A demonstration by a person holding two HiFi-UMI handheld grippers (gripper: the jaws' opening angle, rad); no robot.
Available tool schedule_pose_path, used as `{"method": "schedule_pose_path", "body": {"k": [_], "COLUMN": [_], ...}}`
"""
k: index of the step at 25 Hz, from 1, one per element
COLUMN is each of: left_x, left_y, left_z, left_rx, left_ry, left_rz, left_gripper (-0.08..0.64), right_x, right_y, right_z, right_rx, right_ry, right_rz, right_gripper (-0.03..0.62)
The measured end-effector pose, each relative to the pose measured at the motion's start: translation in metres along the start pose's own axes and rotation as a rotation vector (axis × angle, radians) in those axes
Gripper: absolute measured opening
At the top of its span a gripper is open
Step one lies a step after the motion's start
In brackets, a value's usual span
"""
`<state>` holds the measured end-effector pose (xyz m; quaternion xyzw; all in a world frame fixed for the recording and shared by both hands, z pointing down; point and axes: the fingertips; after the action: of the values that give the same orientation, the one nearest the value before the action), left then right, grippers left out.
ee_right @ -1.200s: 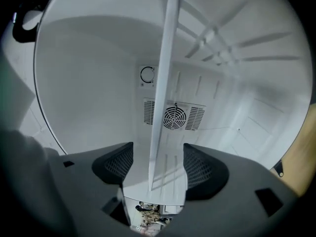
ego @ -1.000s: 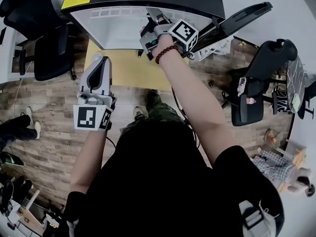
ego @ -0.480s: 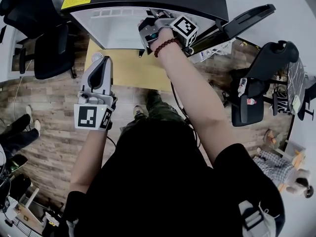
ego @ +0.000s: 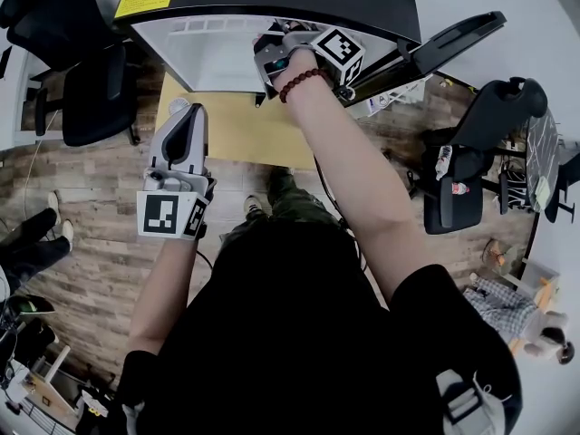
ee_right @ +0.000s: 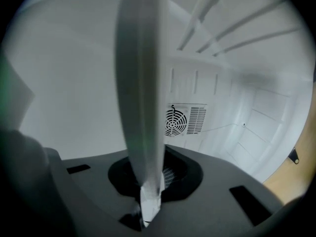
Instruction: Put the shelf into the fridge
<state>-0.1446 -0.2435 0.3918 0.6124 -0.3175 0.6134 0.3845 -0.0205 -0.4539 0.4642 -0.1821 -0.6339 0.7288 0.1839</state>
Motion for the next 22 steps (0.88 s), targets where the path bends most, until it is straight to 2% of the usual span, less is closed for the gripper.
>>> {"method": "schedule_pose_path", "body": {"k": [10, 22], "left_x": [-0.003, -0.007], "left_y": [0.000, 0.001], "left_z": [-0.002, -0.012], "left_rx": [-0.004, -0.024], "left_ry": [-0.005, -0.009], "left_rz": [-0.001, 0.000], "left_gripper": [0.018, 0.018], "right_x": [-0.001, 0.005], "right_y": [0.001, 0.000], "right_z": [-0.001, -0.005], "right_rx": [-0.023, -0.002], "right_ry": [-0.020, -0.056], "right_rz": [0.000, 0.004], "right_gripper": [0.043, 0.041]}}
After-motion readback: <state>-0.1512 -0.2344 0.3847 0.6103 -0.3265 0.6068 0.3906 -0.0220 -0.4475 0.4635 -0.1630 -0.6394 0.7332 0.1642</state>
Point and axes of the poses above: the fingertips, and each gripper's own axes: z forward along the fingers, y to its left, x out of its underside, and after that the axes turned 5 degrees about x, right-handed
